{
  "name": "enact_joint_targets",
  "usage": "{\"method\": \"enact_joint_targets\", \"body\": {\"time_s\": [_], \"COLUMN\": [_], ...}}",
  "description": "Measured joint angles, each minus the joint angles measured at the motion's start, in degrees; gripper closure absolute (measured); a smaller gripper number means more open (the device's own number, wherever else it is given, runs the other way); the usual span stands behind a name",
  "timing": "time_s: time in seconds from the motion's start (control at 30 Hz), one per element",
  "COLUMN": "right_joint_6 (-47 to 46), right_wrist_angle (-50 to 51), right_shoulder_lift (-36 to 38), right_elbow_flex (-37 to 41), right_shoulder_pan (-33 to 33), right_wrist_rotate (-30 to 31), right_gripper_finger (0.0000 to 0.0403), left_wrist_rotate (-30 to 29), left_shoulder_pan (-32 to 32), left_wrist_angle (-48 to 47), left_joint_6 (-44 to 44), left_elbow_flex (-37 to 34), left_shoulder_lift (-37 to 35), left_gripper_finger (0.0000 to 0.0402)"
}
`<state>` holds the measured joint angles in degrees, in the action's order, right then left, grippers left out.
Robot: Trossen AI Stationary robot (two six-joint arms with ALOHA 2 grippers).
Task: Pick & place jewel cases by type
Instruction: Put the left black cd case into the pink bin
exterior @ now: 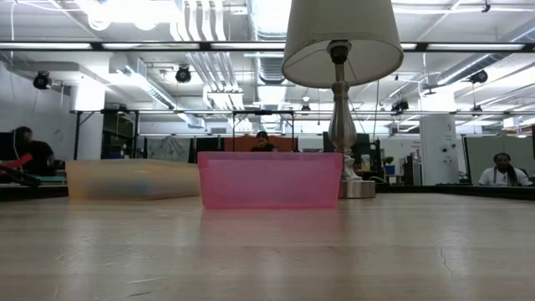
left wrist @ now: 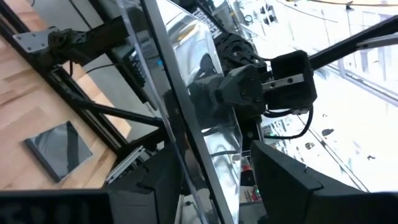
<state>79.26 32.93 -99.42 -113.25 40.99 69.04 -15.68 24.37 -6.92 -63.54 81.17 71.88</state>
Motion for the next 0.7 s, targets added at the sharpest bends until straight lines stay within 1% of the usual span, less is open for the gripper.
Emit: {"method": "enact_joint_targets", "body": {"time_s": [0.13, 0.2, 0.27, 0.5, 0.6, 0.7], "right_joint_6": [0.0, 0.0, -0.3, -0.5, -0.6, -0.6], "right_wrist_angle": [0.0, 0.0, 0.0, 0.0, 0.0, -0.1], "right_shoulder_lift": [0.0, 0.0, 0.0, 0.0, 0.0, 0.0], "right_elbow_flex": [0.0, 0.0, 0.0, 0.0, 0.0, 0.0], "right_shoulder_pan": [0.0, 0.0, 0.0, 0.0, 0.0, 0.0], "right_wrist_rotate": [0.0, 0.0, 0.0, 0.0, 0.2, 0.2], "right_gripper_finger": [0.0390, 0.0390, 0.0390, 0.0390, 0.0390, 0.0379], "left_wrist_rotate": [0.1, 0.1, 0.1, -0.3, -0.4, -0.4], "left_shoulder_pan": [0.0, 0.0, 0.0, 0.0, 0.0, 0.0], "left_wrist_angle": [0.4, 0.5, 0.5, 0.8, 1.1, 1.2], "left_joint_6": [1.9, 2.4, 3.3, 4.7, 4.5, 5.4], "left_elbow_flex": [0.0, 0.0, 0.0, 0.0, 0.0, 0.0], "left_shoulder_lift": [0.2, 0.2, 0.2, 0.2, 0.2, 0.2], "left_gripper_finger": [0.0236, 0.0246, 0.0264, 0.0350, 0.0373, 0.0382]}}
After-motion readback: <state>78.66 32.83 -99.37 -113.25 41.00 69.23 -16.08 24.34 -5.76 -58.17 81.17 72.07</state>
